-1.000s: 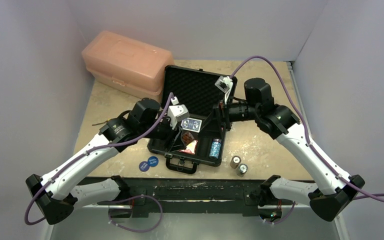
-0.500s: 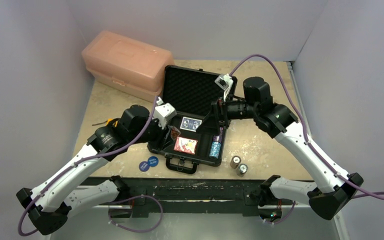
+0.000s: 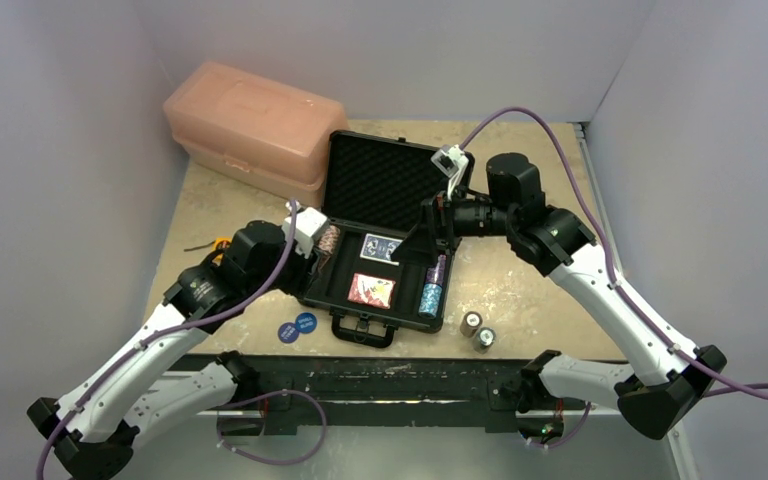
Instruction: Pack up texas hold em set
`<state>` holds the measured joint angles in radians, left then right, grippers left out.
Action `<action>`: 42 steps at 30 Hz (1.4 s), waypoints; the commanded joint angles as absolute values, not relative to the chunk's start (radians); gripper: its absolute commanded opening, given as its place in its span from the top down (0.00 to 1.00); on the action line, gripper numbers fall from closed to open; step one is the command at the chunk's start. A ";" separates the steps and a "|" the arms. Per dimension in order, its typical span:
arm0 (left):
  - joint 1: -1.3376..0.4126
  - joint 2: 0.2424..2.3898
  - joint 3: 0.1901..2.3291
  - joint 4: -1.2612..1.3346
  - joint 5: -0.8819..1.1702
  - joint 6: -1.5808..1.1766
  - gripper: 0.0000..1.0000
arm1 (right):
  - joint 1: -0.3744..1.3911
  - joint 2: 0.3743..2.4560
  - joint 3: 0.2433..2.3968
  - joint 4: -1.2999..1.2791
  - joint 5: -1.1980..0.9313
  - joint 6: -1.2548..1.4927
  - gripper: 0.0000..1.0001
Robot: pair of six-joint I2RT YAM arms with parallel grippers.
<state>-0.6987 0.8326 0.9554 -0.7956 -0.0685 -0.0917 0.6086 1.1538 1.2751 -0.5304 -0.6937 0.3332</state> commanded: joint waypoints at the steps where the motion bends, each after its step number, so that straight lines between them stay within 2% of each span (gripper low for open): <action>1: -0.694 0.798 0.991 -0.750 -0.131 -0.089 1.00 | 0.613 1.158 1.279 -0.480 -0.679 0.348 0.01; 5: -0.694 0.863 1.038 -0.823 -0.175 -0.136 1.00 | 0.612 1.161 1.278 -0.478 -0.676 0.351 0.01; 15: -0.673 0.960 1.049 -0.781 -0.124 -0.199 1.00 | 0.613 1.157 1.276 -0.488 -0.646 0.354 0.01; 25: -0.642 1.133 1.144 -0.791 -0.107 -0.203 1.00 | 0.613 1.137 1.271 -0.502 -0.506 0.380 0.01; 32: -0.642 1.254 1.203 -0.751 -0.142 -0.226 1.00 | 0.613 1.095 1.222 -0.486 -0.163 0.512 0.01; 36: -0.643 1.332 1.251 -0.741 -0.130 -0.239 1.00 | 0.612 1.017 1.174 -0.535 0.183 0.657 0.01; 42: -0.642 1.434 1.305 -0.717 -0.137 -0.244 1.00 | 0.611 0.862 1.076 -0.532 0.381 0.710 0.01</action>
<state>-0.6479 1.3994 1.2243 -0.8017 -0.1192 -0.2256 0.6094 0.9508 1.1080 -0.5323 0.1402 0.6334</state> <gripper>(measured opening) 0.424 0.987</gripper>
